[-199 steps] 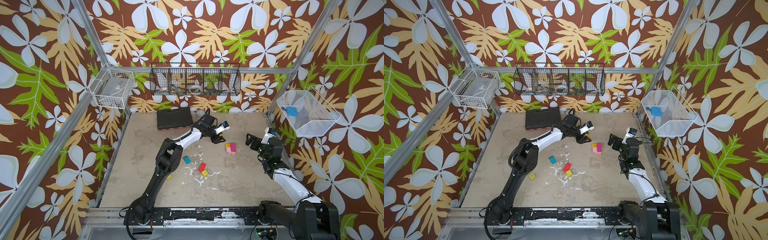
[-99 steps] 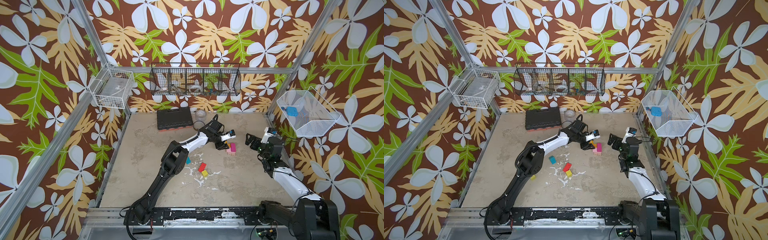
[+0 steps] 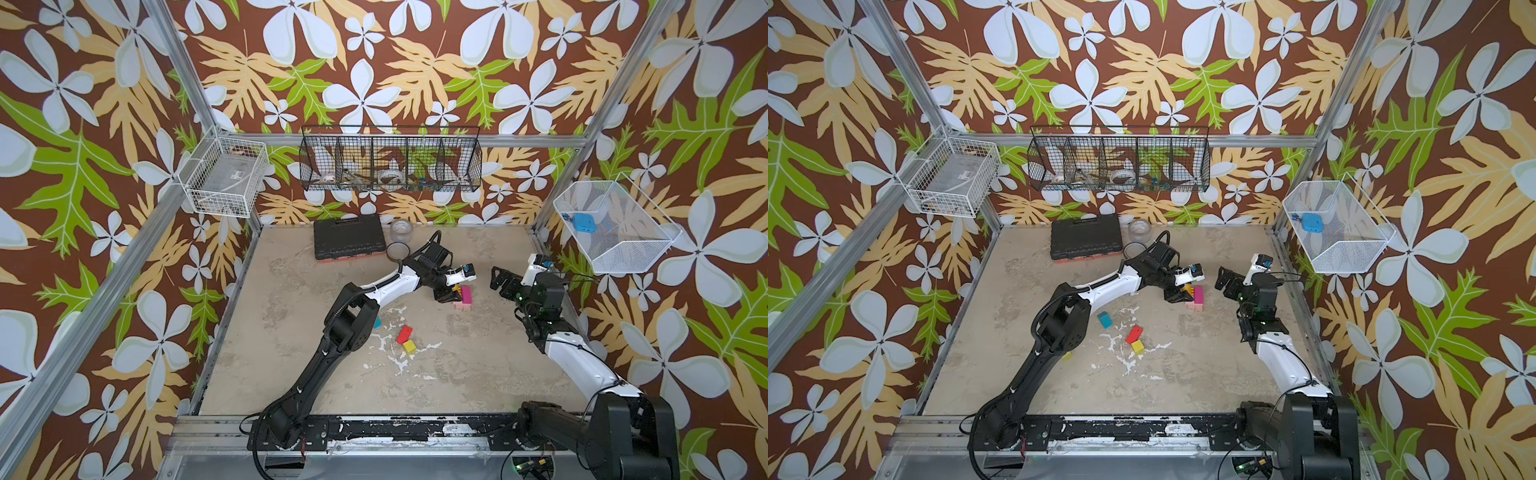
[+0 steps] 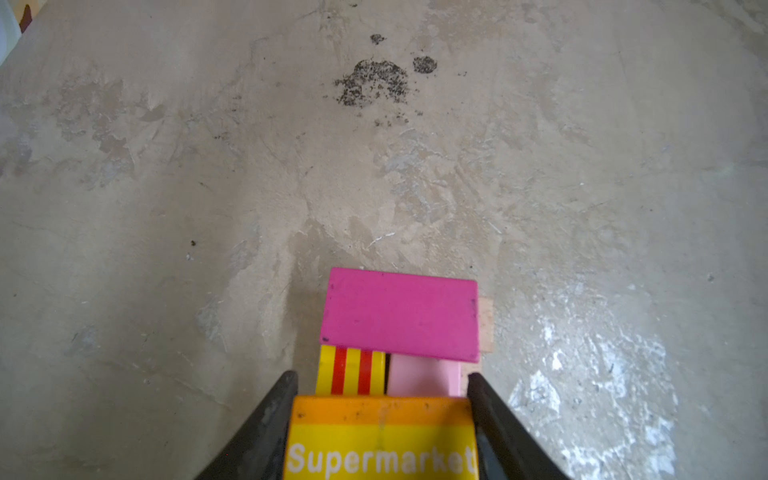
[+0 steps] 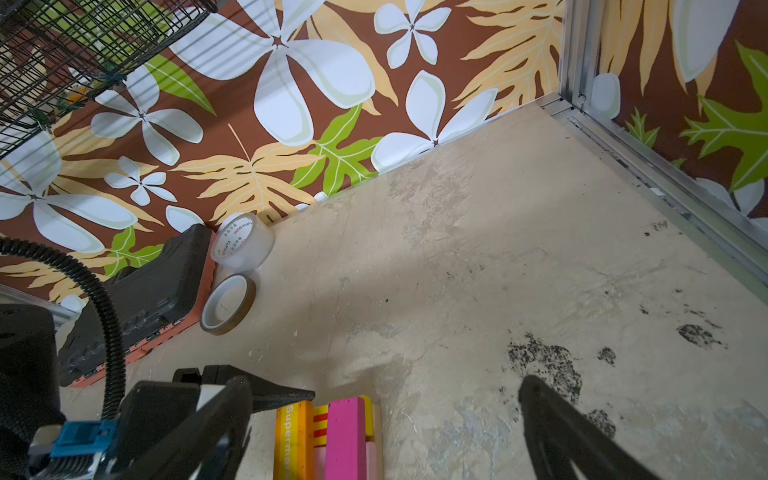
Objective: Build the wood block tower
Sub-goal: 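Lower the orange Supermarket block beside the magenta block on the tower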
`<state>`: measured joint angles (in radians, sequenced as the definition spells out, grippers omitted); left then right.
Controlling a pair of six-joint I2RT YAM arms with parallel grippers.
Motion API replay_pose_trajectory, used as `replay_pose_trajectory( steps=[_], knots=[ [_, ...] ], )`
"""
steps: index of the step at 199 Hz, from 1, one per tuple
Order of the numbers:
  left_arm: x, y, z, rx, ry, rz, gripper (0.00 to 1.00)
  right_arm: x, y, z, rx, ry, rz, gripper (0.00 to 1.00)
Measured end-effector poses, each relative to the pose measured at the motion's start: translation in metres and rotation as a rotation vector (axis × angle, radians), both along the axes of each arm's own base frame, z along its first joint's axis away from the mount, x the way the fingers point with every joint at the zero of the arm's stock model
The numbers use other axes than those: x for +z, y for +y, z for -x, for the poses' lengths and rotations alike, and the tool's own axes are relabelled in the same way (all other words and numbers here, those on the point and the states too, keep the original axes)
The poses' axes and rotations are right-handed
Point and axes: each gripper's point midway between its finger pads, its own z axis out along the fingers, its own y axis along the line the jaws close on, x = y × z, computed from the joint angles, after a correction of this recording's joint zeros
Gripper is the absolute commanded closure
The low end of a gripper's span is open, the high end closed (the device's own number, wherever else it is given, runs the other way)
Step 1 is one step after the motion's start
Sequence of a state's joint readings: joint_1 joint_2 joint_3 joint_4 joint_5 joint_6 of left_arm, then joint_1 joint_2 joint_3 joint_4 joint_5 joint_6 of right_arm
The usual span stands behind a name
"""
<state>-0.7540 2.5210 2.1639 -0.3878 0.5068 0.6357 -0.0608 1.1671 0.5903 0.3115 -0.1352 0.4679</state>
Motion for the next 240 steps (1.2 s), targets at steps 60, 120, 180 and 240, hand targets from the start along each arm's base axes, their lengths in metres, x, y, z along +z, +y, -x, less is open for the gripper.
replay_pose_trajectory(
  steps=[60,120,180,240],
  knots=[
    [-0.001,-0.006,-0.001,-0.009,-0.004,0.009,0.73,-0.003,0.000,0.000,0.004,0.009,-0.004,0.00],
    [-0.007,-0.006,0.000,-0.014,0.004,0.006,0.51,-0.003,0.001,-0.002,0.008,0.012,-0.008,0.00],
    [-0.007,-0.007,0.001,-0.015,0.009,0.011,0.14,-0.007,-0.001,-0.006,0.008,0.025,-0.012,0.00],
    [0.000,-0.009,-0.001,0.003,0.014,0.031,0.01,-0.015,-0.005,-0.007,0.001,0.049,-0.039,0.00]
  ],
)
